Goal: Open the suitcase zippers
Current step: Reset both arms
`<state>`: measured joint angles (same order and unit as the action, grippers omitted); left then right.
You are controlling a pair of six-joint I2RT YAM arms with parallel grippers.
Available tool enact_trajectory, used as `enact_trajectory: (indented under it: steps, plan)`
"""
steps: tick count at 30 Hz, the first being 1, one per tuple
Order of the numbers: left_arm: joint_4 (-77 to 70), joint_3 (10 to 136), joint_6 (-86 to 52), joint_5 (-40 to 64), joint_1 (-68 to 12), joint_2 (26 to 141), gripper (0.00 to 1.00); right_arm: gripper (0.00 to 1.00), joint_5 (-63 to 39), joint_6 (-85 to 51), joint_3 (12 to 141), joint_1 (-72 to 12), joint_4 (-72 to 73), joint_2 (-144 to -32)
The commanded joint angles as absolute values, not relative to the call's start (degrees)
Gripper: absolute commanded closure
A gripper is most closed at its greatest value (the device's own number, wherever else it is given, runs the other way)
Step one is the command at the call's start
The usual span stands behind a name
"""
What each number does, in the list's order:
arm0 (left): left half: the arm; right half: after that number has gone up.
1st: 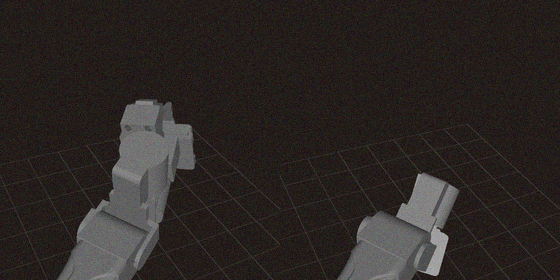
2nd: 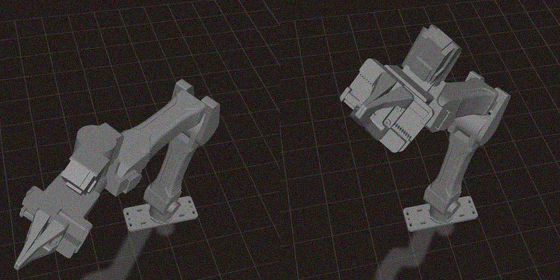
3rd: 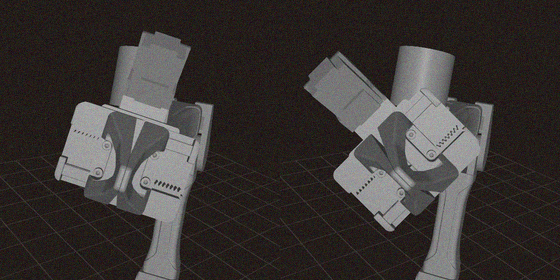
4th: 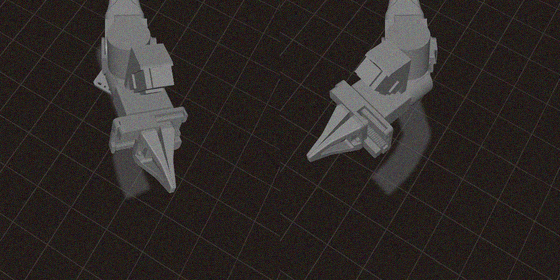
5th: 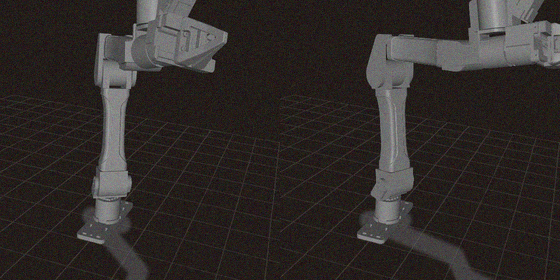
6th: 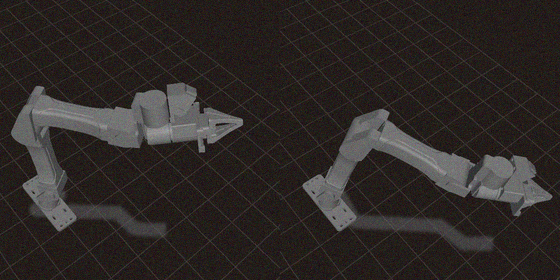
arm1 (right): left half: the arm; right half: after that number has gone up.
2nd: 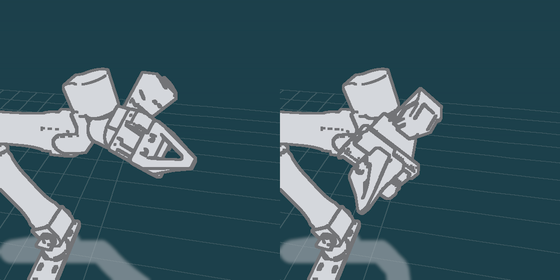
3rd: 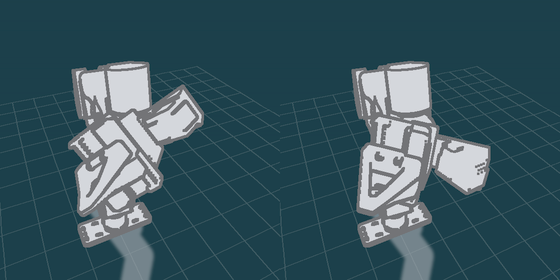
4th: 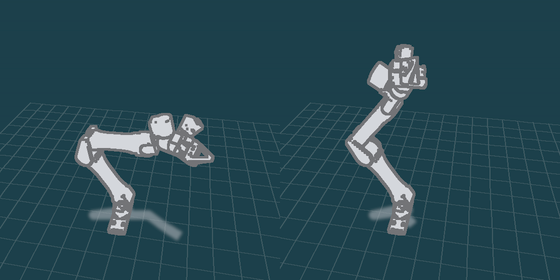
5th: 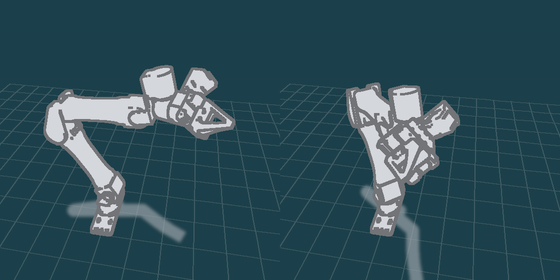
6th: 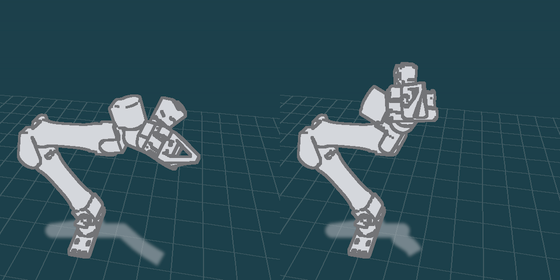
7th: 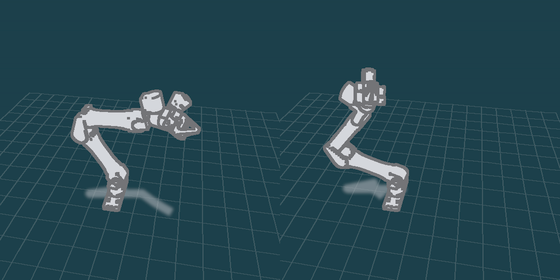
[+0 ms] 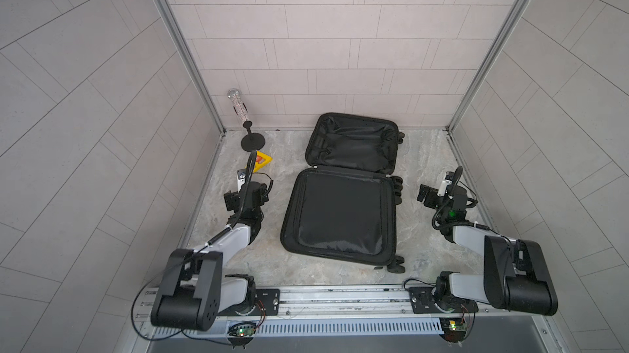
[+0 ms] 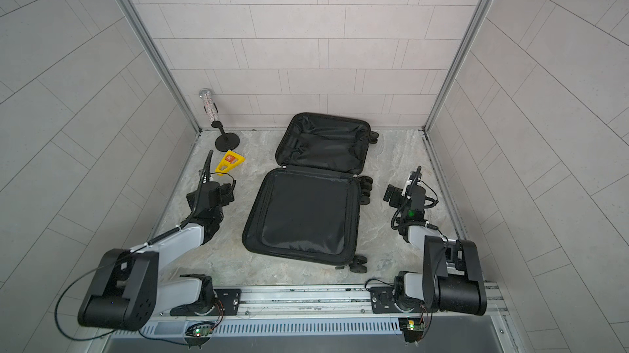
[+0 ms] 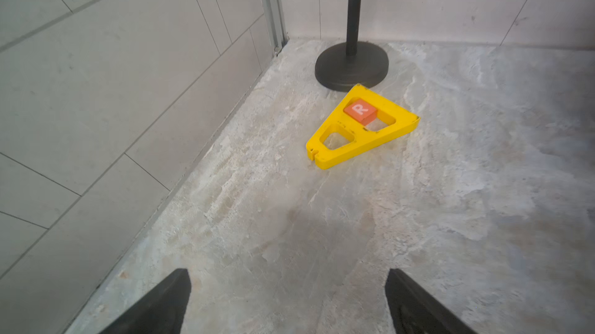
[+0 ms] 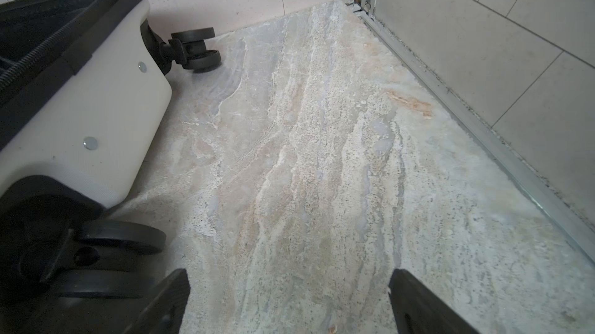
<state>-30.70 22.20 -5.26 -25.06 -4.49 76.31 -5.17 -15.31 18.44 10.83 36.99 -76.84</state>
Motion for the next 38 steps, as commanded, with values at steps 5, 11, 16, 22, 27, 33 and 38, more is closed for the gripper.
enact_trajectory:
  steps: [5,11,16,22,27,33,38]
  plan:
    - [-60.59,19.33,-2.92,-18.88,-3.03,91.53,0.00,0.00,-5.14,-9.98,21.11,7.91,47.32,-82.40]
    - [-55.09,21.63,-3.70,-20.81,-2.84,91.05,0.00,0.00,-4.19,-6.84,20.04,5.82,52.05,-84.73]
    - [-55.95,21.04,-3.56,-20.52,-2.98,90.63,0.00,0.00,5.60,-2.22,14.34,-0.70,71.85,-92.30]
    - [-55.37,21.28,-3.34,-21.02,-3.24,90.58,0.00,0.00,10.19,-3.25,19.60,-1.14,58.65,-90.49]
    - [-55.88,21.18,-3.16,-21.09,-3.34,90.79,0.00,0.00,10.20,-3.08,19.83,-1.18,57.28,-89.96]
    - [-55.67,21.43,-3.25,-21.15,-3.34,90.96,0.00,0.00,10.20,-3.10,19.66,-1.22,57.56,-90.18]
    - [-55.72,21.34,-3.10,-21.44,-3.53,90.85,0.00,0.00,10.12,-3.19,19.72,-1.21,57.79,-90.18]
